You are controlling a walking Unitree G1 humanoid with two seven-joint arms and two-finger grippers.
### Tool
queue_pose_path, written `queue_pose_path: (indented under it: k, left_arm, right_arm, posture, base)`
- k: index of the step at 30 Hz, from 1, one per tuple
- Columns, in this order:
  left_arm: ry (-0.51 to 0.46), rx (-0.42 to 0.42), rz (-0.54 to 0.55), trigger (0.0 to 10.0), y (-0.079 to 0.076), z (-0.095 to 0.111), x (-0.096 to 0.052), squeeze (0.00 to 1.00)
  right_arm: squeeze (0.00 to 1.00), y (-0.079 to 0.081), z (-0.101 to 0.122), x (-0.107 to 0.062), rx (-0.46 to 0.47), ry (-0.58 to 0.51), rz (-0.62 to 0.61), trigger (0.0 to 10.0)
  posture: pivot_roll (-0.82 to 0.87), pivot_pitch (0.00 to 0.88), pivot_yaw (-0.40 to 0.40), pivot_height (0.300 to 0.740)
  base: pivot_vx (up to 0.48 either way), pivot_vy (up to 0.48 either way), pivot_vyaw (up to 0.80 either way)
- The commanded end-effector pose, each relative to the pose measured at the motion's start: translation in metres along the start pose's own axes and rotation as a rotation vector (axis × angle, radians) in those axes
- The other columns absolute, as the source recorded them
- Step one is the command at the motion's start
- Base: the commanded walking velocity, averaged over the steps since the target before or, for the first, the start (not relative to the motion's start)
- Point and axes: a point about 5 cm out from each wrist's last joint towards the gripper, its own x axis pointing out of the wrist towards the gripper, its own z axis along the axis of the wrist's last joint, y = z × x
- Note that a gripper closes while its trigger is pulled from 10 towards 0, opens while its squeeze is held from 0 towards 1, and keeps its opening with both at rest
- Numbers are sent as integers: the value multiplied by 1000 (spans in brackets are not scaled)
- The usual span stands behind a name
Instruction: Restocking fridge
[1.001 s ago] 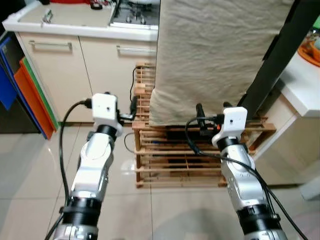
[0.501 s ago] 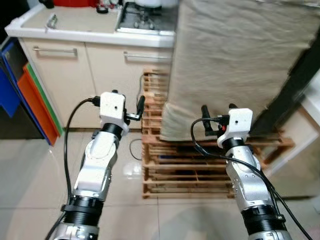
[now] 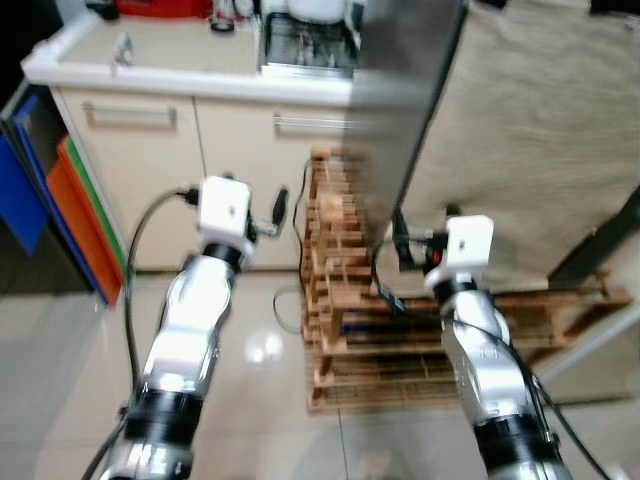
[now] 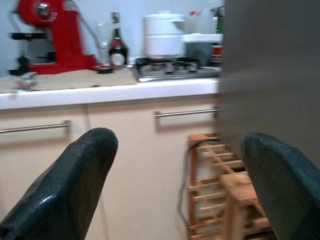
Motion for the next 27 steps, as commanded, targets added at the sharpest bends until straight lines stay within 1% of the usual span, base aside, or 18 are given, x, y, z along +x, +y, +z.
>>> queue_pose_path:
  k: [1,3,5,12,17,22,27]
  left_arm:
    - [9,0,-27,10000,-10,-1,1,0]
    - [14,-9,-29,10000,-9,-1,1,0]
    - [19,-10,-34,10000,-10,-2,1,0]
    - [27,-12,-71,10000,-13,-5,0,0]
    - [18,-19,-101,10000,-16,-4,-1,0]
    - [19,-33,-106,10000,-15,-5,-2,0]
    - [35,-23,-98,10000,-14,-8,-1,0]
  right_arm:
    - [0,-2,1,3,-1,9,-3,10000]
    - [0,-2,0,3,1,11,1,10000]
    - [0,-2,0,3,3,14,1,10000]
    - [0,-3,-5,2,9,45,-2,10000]
    - [0,-2,-6,2,9,47,3,10000]
    - [0,-3,-6,2,9,49,5,10000]
    - [0,-3,-7,0,14,50,7,10000]
  posture:
    - [80,0,-61,740]
    - [84,0,-60,740]
    - [85,0,-60,740]
    - [85,0,-62,740]
    - [84,0,-61,740]
    - [82,0,-61,740]
    - [81,0,-62,740]
  base:
    - [0,0,0]
    - [0,0,0]
    - [0,304,0]
    - [0,480,0]
    - [0,480,-769]
    - [0,480,-743]
    - [0,0,-703]
